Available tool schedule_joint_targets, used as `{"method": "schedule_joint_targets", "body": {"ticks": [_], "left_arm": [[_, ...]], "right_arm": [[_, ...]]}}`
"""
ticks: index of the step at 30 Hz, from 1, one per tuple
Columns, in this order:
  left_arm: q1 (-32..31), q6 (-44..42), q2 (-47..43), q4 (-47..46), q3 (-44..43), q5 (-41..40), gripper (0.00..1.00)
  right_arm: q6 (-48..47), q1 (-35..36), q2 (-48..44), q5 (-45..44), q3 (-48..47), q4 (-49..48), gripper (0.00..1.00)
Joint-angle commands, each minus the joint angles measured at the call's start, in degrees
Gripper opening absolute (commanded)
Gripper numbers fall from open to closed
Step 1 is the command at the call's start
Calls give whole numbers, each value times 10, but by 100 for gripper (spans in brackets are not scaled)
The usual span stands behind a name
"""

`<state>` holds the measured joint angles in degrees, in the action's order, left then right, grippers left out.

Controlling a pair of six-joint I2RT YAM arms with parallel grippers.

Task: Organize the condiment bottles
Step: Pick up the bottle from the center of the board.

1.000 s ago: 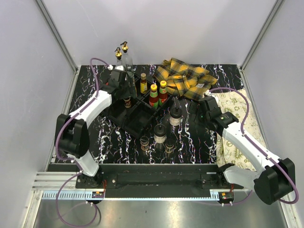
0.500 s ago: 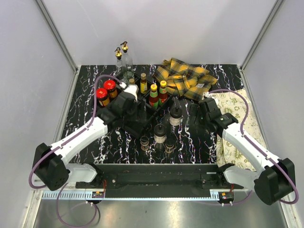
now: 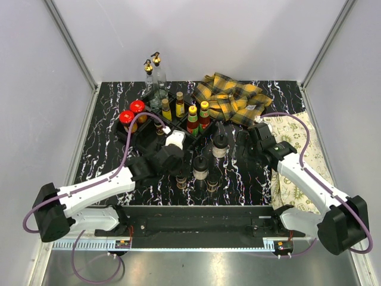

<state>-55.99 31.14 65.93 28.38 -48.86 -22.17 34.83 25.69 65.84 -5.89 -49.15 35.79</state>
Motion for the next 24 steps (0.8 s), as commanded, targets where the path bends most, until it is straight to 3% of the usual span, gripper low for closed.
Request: {"method": "schedule_joint_targets", "body": {"ticks": [1,11,17,24], "left_arm": [[-24,17,-13,-15,17,-52,93],[-47,24,17,-23,28,-56,91],[-53,27,39,-46,36,-40,77],[-62,49,48,-62,52,-27,70]], "right_arm": [[4,-5,11,5,-16,-12,100],[5,-6,32,6,-20,-15,100],[11,-6,37,7,-18,-15,99],[14,-6,39,8,-18,-16,100]]}}
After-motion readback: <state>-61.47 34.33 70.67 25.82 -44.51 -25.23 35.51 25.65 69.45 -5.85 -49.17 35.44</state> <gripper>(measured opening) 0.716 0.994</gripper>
